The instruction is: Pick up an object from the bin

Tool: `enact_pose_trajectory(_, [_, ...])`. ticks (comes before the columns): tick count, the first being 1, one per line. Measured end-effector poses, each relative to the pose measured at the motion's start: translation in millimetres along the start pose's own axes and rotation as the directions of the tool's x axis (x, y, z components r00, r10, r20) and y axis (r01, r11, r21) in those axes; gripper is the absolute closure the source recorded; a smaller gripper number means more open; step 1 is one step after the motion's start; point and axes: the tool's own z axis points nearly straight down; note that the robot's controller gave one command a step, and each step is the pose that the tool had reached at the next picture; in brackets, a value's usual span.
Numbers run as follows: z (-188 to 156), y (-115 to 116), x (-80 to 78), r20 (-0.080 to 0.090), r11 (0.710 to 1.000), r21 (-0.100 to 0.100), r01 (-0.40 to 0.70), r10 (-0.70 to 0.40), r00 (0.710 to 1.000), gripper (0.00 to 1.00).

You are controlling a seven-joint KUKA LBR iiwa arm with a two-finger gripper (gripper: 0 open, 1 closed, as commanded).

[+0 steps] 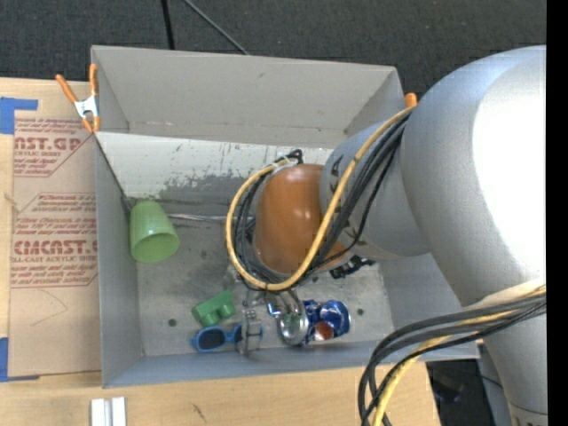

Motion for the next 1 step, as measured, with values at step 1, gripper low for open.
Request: enact_pose_trajectory(1, [-7.8, 75.1, 8.6, 0.029, 0.929, 0.003, 0.369, -0.369, 0.929, 0.00])
